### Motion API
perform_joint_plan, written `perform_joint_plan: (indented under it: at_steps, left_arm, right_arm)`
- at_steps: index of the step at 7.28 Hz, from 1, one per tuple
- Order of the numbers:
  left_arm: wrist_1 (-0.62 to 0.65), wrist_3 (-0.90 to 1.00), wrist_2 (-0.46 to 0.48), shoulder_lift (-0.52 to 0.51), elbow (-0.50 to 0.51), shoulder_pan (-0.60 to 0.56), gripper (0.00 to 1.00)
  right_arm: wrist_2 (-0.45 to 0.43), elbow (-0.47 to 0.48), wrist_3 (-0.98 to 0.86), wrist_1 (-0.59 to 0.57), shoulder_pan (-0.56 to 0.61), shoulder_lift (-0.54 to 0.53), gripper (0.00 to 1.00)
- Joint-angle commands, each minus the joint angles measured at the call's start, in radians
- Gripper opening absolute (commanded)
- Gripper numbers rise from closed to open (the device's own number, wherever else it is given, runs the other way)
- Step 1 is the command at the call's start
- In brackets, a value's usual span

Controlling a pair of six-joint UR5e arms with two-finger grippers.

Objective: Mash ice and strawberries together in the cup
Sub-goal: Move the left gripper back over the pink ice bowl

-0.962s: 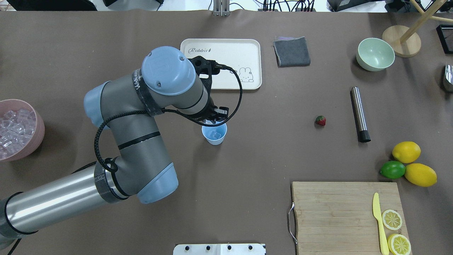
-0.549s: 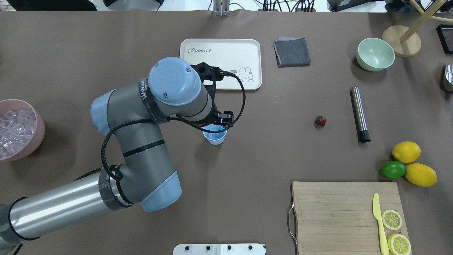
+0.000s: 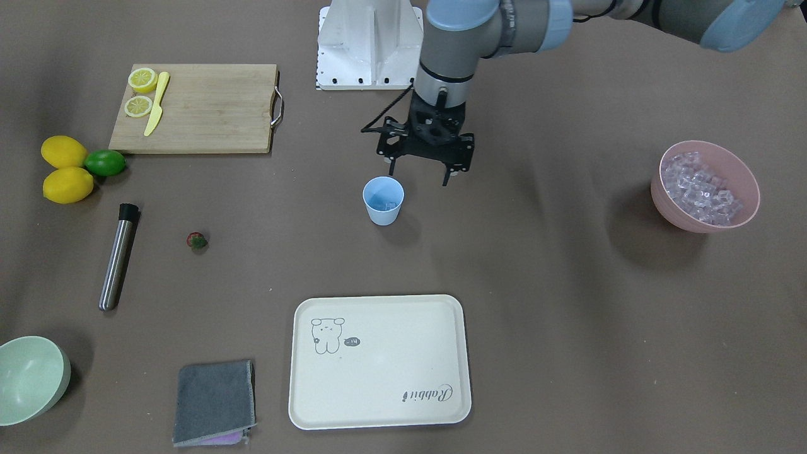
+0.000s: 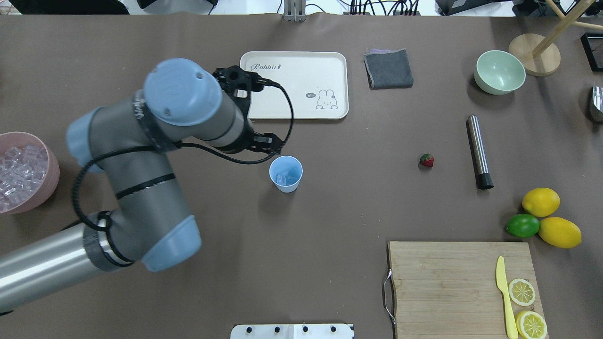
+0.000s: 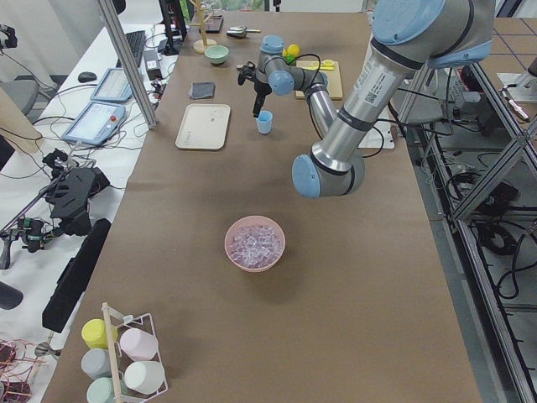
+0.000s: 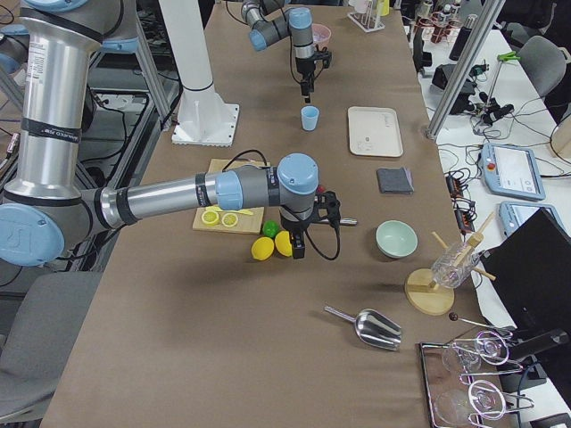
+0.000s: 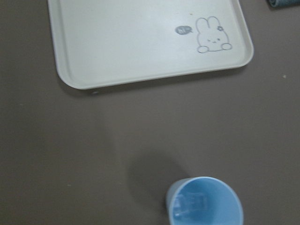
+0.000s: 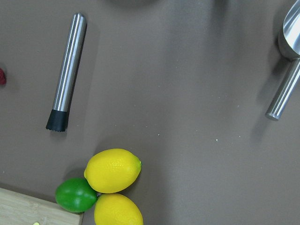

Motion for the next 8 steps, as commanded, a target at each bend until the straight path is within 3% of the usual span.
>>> perform_joint_plan:
  at_steps: [1, 2, 4, 6, 8]
  left_arm:
    - [-0.004, 0.235, -0.145, 0.205, -0.105, -0.173, 0.96]
    - [-0.013, 0.378, -0.158, 0.340, -0.163, -0.225, 0.96]
    - [-0.140, 0.448, -0.350, 0.575, -0.171, -0.360, 0.94]
    - [-0.249, 0.448, -0.365, 0.744, -0.159, -0.391, 0.93]
    - [-0.251, 0.436, -0.367, 0.835, -0.143, -0.405, 0.93]
  right_arm:
    - [0.000, 0.002, 0.000, 0.001, 0.000, -0.003, 1.00]
    - [0.000, 0.002, 0.000, 0.001, 0.000, -0.003, 1.00]
    - [0.000, 0.002, 0.000, 0.000, 0.000, -0.003, 1.00]
    - [-0.001, -0.001, 0.000, 0.000, 0.000, 0.005, 1.00]
    - [-0.001, -0.005, 0.001, 0.000, 0.000, 0.007, 1.00]
